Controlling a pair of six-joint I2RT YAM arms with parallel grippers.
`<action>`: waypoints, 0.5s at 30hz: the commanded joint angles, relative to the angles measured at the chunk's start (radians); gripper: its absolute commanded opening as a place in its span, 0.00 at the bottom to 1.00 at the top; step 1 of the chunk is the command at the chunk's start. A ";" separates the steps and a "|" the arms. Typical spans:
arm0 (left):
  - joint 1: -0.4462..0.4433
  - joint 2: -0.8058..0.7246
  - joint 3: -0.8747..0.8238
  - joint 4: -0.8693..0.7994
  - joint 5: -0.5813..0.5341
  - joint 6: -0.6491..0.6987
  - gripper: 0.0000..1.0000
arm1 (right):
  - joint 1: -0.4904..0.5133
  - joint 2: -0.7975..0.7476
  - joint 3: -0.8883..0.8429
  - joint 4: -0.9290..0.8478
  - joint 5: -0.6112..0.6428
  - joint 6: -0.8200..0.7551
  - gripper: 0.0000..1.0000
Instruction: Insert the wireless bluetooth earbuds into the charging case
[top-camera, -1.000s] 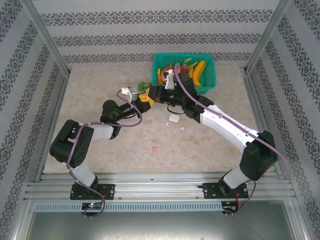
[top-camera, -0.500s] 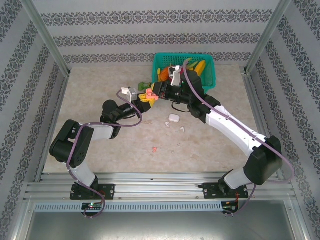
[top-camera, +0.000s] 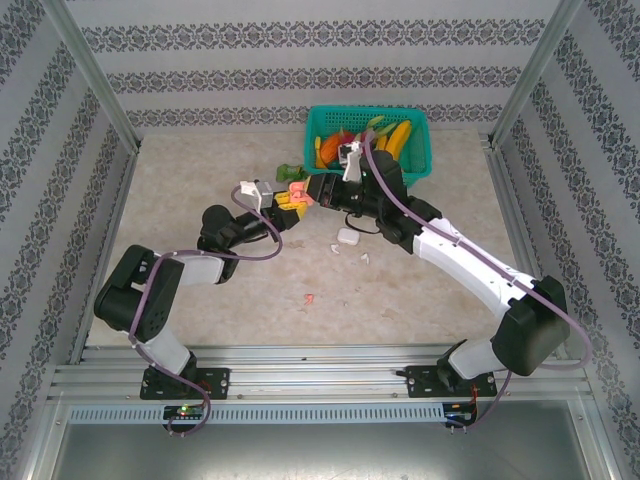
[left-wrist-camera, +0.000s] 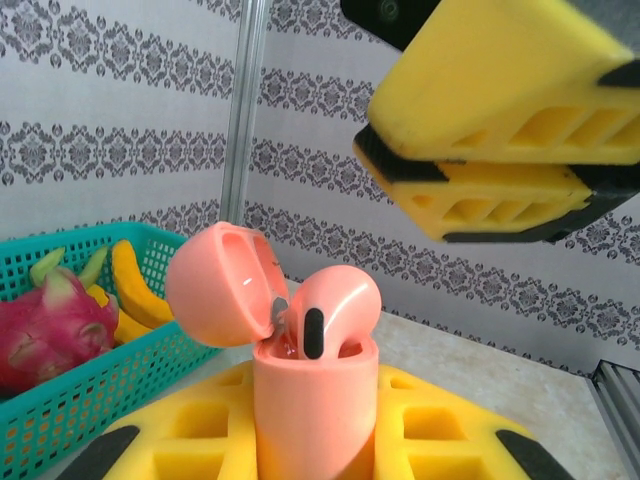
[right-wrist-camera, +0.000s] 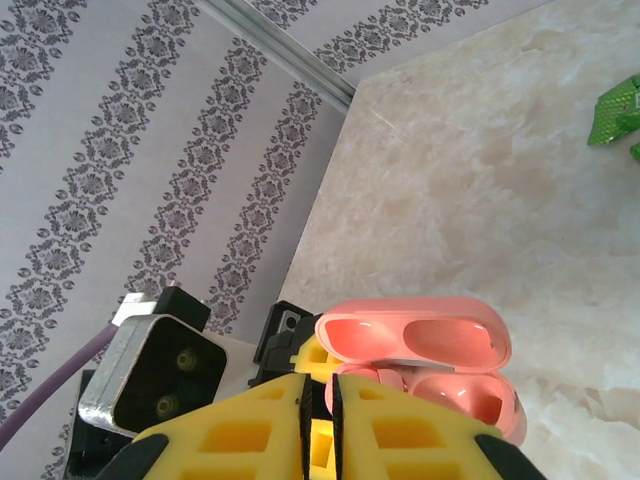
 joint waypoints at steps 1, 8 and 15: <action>-0.002 -0.046 -0.012 0.042 0.035 0.036 0.00 | 0.014 0.006 -0.002 0.006 0.026 -0.023 0.17; -0.005 -0.062 -0.014 0.025 0.053 0.065 0.00 | 0.025 0.042 0.017 0.007 0.019 -0.024 0.16; -0.006 -0.070 -0.011 0.007 0.054 0.081 0.00 | 0.032 0.032 0.001 0.003 0.016 -0.025 0.15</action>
